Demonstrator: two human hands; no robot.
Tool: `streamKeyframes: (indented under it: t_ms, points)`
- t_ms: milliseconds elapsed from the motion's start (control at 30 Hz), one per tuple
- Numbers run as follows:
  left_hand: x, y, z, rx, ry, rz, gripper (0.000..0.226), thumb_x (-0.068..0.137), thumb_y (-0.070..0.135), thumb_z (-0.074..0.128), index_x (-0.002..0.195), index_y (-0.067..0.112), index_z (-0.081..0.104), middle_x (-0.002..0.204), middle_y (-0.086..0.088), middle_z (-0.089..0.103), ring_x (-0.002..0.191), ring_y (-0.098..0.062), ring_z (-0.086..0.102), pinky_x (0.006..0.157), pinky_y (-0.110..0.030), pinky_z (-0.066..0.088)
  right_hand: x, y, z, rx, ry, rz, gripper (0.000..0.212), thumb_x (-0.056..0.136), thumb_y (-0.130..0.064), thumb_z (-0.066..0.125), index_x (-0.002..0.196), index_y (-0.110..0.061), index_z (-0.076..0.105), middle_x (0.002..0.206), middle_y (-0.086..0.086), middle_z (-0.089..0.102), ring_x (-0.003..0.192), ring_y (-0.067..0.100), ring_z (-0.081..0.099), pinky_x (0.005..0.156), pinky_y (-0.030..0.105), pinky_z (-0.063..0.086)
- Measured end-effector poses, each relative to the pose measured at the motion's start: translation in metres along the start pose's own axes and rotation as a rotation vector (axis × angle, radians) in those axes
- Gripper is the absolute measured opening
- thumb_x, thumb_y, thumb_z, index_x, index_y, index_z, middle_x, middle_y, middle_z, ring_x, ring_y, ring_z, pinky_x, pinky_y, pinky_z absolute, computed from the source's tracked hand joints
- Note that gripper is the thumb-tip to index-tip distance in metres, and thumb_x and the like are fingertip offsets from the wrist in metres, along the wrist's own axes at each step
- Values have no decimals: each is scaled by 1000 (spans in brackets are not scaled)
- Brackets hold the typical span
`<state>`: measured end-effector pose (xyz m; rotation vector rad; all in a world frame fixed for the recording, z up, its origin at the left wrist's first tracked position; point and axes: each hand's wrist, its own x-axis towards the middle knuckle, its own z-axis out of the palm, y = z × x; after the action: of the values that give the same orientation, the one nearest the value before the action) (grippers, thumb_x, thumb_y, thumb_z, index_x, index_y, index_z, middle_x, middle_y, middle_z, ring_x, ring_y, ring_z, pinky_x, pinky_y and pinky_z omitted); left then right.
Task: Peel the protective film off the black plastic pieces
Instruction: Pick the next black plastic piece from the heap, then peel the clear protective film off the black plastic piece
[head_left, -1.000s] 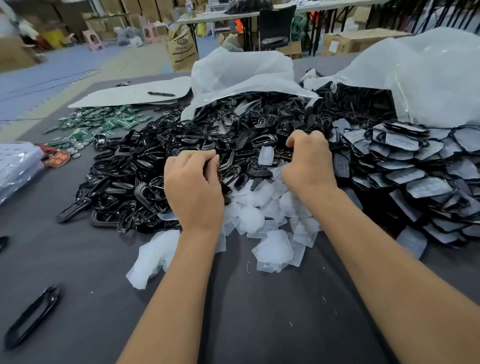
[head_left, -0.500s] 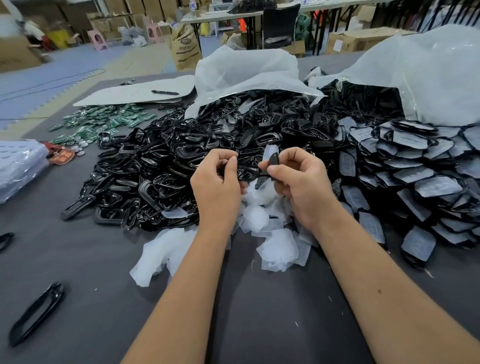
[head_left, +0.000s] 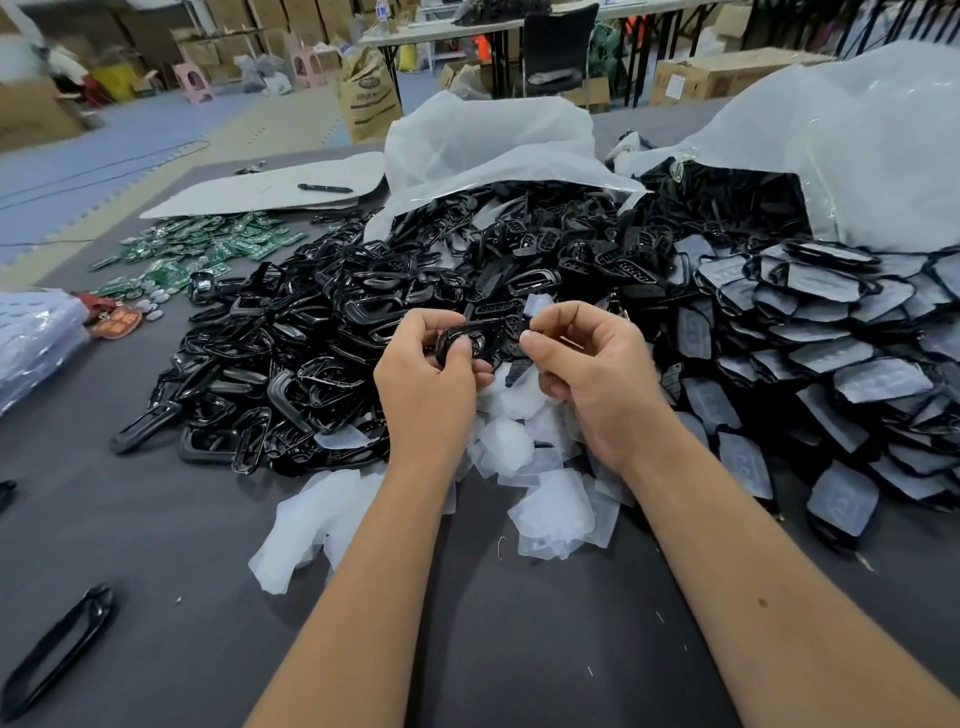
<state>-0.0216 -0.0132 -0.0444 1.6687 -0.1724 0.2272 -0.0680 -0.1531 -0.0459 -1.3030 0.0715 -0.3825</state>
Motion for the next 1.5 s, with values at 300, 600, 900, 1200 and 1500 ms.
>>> streamKeyframes:
  t_ms: [300, 600, 900, 1200, 1500]
  points:
    - [1, 0, 1, -42, -9, -53, 31, 102, -4, 50, 106, 16, 73, 102, -11, 70, 67, -25, 76, 65, -30, 62, 1, 8, -1, -30, 24, -37, 29, 83, 1, 73, 108, -12, 66, 93, 5, 63, 68, 9, 58, 57, 22, 46]
    - [2, -5, -1, 11, 10, -20, 28, 97, 0, 61, 96, 24, 77, 83, -12, 73, 64, -21, 76, 66, -41, 65, -1, 3, 2, -76, 18, -71, 35, 92, 12, 63, 114, -15, 71, 84, 7, 61, 56, 15, 56, 54, 21, 49]
    - [2, -3, 1, 25, 10, 3, 29, 96, 0, 60, 95, 22, 79, 78, -5, 72, 62, -17, 76, 65, -36, 64, -1, 7, 5, -135, 114, -136, 20, 87, 5, 76, 89, -13, 68, 80, 1, 69, 77, 18, 69, 75, 32, 60]
    - [1, -4, 2, -14, -26, -20, 32, 95, -3, 58, 95, 20, 80, 79, 0, 75, 63, -18, 77, 64, -33, 64, -1, 8, 6, -158, 186, -207, 15, 90, 7, 69, 93, -7, 70, 78, 3, 73, 70, 20, 76, 64, 24, 58]
    - [4, -8, 1, -54, -91, -24, 38, 97, 0, 54, 90, 26, 82, 88, 2, 77, 65, -24, 77, 72, -49, 66, 1, 15, 9, -373, 209, -218, 11, 87, -4, 80, 86, -14, 76, 75, 3, 76, 66, 20, 76, 60, 27, 58]
